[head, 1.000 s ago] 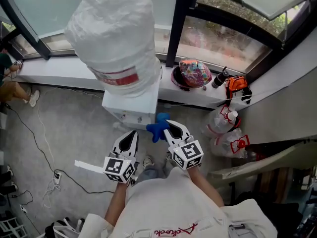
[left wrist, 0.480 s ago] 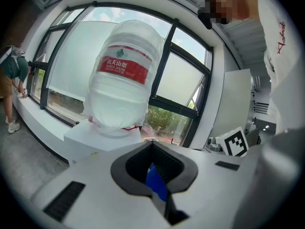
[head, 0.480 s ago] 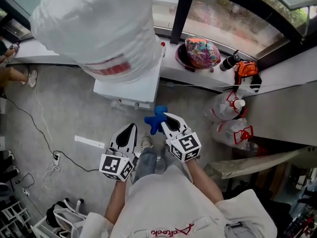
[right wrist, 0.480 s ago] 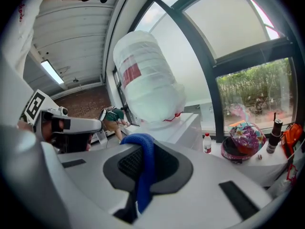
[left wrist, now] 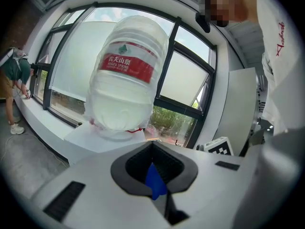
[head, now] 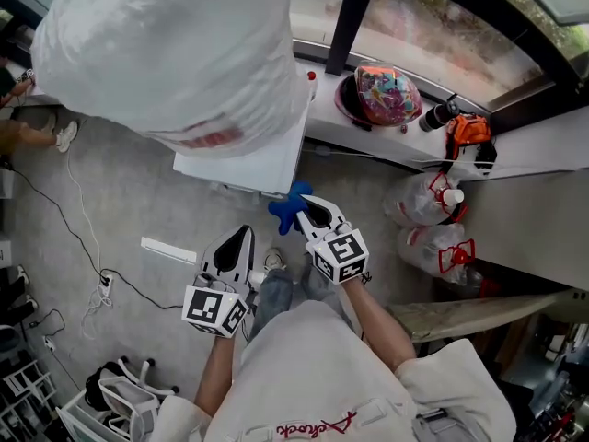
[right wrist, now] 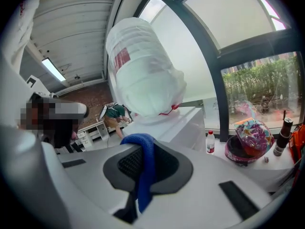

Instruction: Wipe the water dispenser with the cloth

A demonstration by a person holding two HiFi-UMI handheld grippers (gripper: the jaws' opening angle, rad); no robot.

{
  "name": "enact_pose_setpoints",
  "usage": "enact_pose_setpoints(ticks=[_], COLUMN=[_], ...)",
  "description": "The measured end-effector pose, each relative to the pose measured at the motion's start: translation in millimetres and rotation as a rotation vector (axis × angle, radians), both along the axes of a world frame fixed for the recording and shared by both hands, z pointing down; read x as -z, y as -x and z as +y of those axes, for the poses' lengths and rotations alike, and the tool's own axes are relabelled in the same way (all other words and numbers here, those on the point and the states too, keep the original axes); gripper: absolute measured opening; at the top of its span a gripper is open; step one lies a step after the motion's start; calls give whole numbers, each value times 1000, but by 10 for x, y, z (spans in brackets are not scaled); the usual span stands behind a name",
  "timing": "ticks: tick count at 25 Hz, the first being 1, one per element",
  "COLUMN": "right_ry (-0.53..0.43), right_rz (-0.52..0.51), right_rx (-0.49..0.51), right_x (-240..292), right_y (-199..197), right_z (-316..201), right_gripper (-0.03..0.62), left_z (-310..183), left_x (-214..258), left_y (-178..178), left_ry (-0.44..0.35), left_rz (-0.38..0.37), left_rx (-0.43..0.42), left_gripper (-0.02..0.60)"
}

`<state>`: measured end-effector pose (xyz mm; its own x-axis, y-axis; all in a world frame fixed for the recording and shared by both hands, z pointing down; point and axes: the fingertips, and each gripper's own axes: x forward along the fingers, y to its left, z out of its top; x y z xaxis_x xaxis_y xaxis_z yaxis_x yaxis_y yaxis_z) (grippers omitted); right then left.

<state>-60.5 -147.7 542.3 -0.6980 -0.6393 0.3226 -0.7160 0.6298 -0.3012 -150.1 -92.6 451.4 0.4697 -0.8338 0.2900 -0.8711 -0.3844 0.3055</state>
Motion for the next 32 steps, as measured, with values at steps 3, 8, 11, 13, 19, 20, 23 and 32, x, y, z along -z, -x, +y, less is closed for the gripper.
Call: enact_pose_setpoints(ticks=[3, 8, 11, 13, 19, 20, 23, 32], right_ry=[-4, -33, -54, -63, -95, -97, -97, -97], right_rz=[19, 42, 58, 64, 70, 71, 66, 79], right_rx=[1, -14, -22, -29, -76, -85, -114, -192], right_x=[-93, -124, -127, -151, -156, -157, -147, -160], right_y=[16, 21, -25, -59, -210, -240, -323, -513], right_z=[-184, -549, -800, -971, -1563, -1671, -1977, -2750], right_gripper=[31, 31, 31, 31, 31, 31, 31, 31], left_z=[-57, -125, -167, -204, -227, -223, -205, -136], left_x=[5, 14, 11, 24, 38, 28, 4, -22], left_y=[29, 92, 96, 105, 131, 129, 119, 181], left_ry=[2, 4, 7, 7, 8, 11, 18, 33], left_rz=[-2, -2, 9, 14, 11, 10, 9, -20], left_rx=[4, 15, 23, 32, 46, 46, 47, 55], left_gripper=[12, 12, 11, 12, 11, 11, 12, 12])
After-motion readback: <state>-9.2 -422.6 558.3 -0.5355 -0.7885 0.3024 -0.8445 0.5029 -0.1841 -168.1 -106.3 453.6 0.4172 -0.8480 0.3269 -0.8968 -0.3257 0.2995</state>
